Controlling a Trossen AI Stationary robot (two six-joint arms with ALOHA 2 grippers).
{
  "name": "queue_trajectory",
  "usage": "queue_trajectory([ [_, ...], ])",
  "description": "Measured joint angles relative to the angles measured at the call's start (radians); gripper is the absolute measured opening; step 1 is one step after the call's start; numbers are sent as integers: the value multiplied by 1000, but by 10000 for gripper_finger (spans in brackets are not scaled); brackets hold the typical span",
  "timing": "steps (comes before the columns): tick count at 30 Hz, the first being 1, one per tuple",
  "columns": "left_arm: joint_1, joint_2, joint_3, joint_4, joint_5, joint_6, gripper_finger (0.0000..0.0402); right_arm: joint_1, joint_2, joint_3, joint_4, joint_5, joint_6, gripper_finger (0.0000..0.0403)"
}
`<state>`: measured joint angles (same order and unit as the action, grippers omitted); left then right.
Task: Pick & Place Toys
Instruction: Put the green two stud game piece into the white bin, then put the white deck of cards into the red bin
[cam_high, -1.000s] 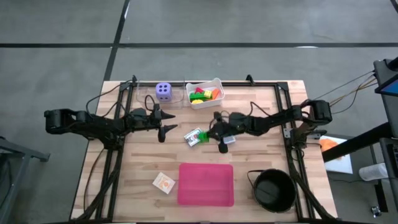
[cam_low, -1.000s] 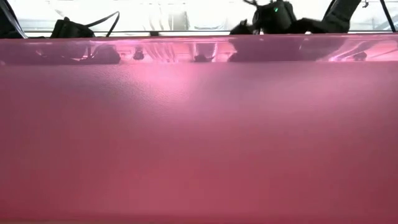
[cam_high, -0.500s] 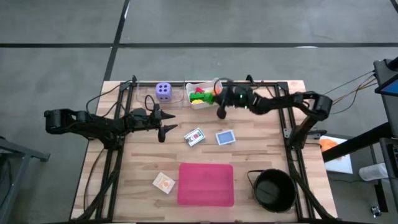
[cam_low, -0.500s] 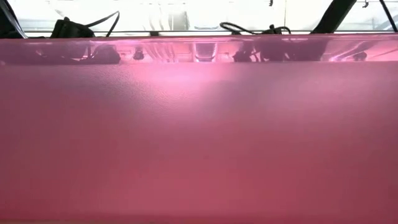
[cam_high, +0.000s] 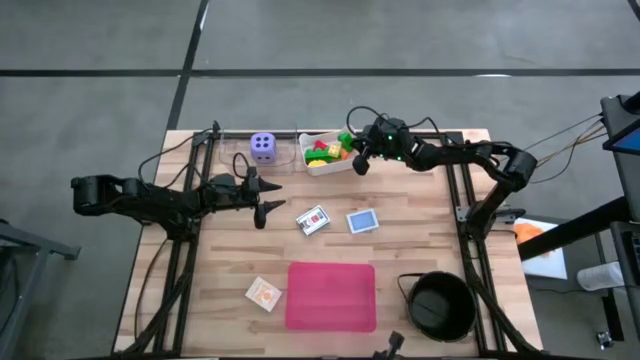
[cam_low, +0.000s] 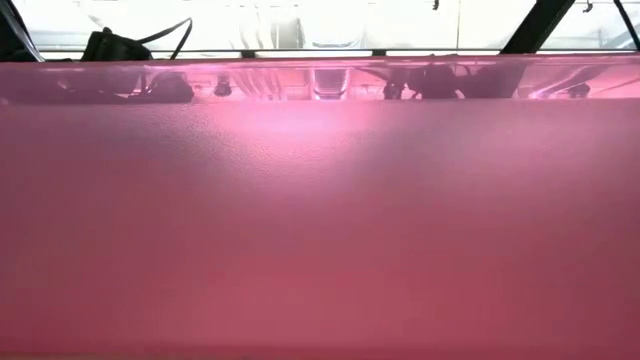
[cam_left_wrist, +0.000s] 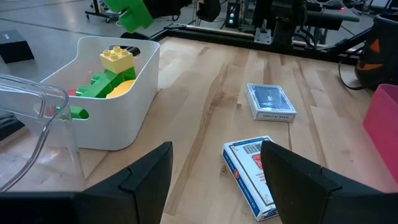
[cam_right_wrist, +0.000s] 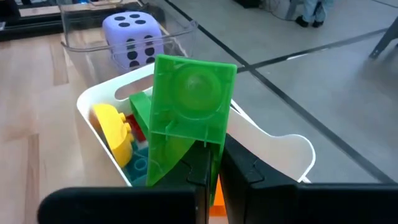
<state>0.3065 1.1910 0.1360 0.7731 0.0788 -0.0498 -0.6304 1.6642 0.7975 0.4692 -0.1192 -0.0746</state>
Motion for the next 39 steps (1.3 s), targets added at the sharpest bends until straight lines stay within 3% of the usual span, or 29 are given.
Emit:
queue_trajectory([
  [9, 0, 0, 0, 0, 0, 0, 245, 0, 0, 0, 1, 3, 7, 28],
  [20, 0, 0, 0, -4, 0, 0, 245, -1, 14, 0, 1, 37, 23, 186],
  [26, 0, 0, 0, -10, 0, 0, 245, 0, 39, 0, 3, 37, 32, 244],
  [32, 0, 0, 0, -10, 0, 0, 245, 12, 55, -2, 77, -4, 34, 266],
  [39, -1, 0, 0, -10, 0, 0, 245, 70, 55, -48, 351, -107, 26, 267],
])
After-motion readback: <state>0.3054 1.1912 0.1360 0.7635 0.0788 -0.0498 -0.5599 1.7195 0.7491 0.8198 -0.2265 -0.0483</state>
